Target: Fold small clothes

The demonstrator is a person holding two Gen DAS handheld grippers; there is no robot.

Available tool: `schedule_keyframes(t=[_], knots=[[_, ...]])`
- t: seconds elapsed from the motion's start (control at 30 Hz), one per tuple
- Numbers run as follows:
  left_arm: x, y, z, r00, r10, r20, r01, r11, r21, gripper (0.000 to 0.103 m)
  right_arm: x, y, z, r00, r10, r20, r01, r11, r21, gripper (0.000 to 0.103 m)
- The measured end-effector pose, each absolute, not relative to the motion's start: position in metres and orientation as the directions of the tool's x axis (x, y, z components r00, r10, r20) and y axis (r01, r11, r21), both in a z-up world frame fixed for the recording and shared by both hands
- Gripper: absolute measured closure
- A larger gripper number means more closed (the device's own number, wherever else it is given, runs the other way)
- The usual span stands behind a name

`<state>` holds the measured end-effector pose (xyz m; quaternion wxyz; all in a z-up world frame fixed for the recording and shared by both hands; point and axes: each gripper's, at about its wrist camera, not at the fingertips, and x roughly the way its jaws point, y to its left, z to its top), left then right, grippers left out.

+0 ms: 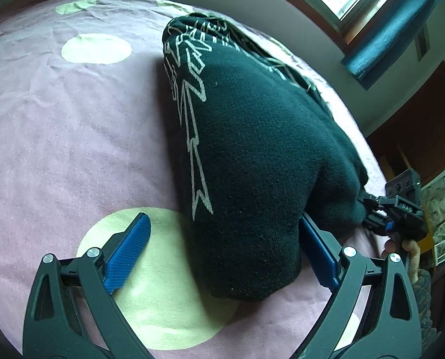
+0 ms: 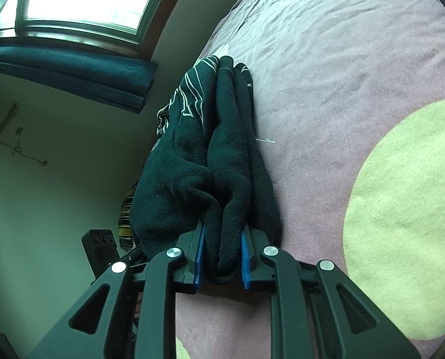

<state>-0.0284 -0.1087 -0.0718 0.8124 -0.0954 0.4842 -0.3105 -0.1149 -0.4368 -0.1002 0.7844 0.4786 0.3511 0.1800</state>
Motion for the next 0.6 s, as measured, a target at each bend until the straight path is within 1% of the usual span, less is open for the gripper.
schedule_keyframes(t=[0.03,0.1,0.13,0.2,0.27,0.4,0.47,0.53,0.6], knots=[[-0.029,-0.107,-0.070,0.334,-0.606,-0.722,0.412,0.783,-0.466,0.007,-0.115,-0.438,-0.101,0.689,0.626,-0.365,0.048,0.463,0.885,0.077],[-0.033,-0.101,-0.065,0.330,-0.625,-0.708,0.413,0.770,-0.487,0.007,-0.117,-0.440,-0.099,0.685,0.641,-0.346,0.043,0.439,0.898,0.063],[-0.035,-0.098,-0.061,0.332,-0.629,-0.703,0.416,0.766,-0.490,0.007,-0.119,-0.442,-0.093,0.683,0.644,-0.344,0.038,0.439,0.898,0.058],[-0.040,-0.091,-0.049,0.352,-0.644,-0.680,0.431,0.756,-0.493,0.007,-0.126,-0.447,-0.077,0.700,0.616,-0.360,0.036,0.473,0.880,0.029],[-0.040,-0.084,-0.037,0.365,-0.653,-0.664,0.453,0.747,-0.486,0.007,-0.130,-0.453,-0.060,0.731,0.561,-0.389,0.038,0.537,0.843,0.027],[-0.015,-0.086,-0.033,0.369,-0.637,-0.677,0.462,0.757,-0.461,0.007,-0.110,-0.466,-0.043,0.738,0.547,-0.395,0.016,0.571,0.821,0.024],[0.009,-0.092,-0.042,0.330,-0.654,-0.680,0.446,0.743,-0.499,0.007,-0.084,-0.470,-0.045,0.716,0.581,-0.387,-0.004,0.558,0.830,0.024],[0.035,-0.096,-0.049,0.275,-0.696,-0.663,0.421,0.707,-0.568,0.007,-0.054,-0.472,-0.052,0.694,0.588,-0.415,0.013,0.567,0.824,0.024],[0.054,-0.100,-0.054,0.250,-0.722,-0.645,0.398,0.684,-0.612,0.007,-0.027,-0.472,-0.061,0.663,0.617,-0.424,0.014,0.556,0.831,0.024]])
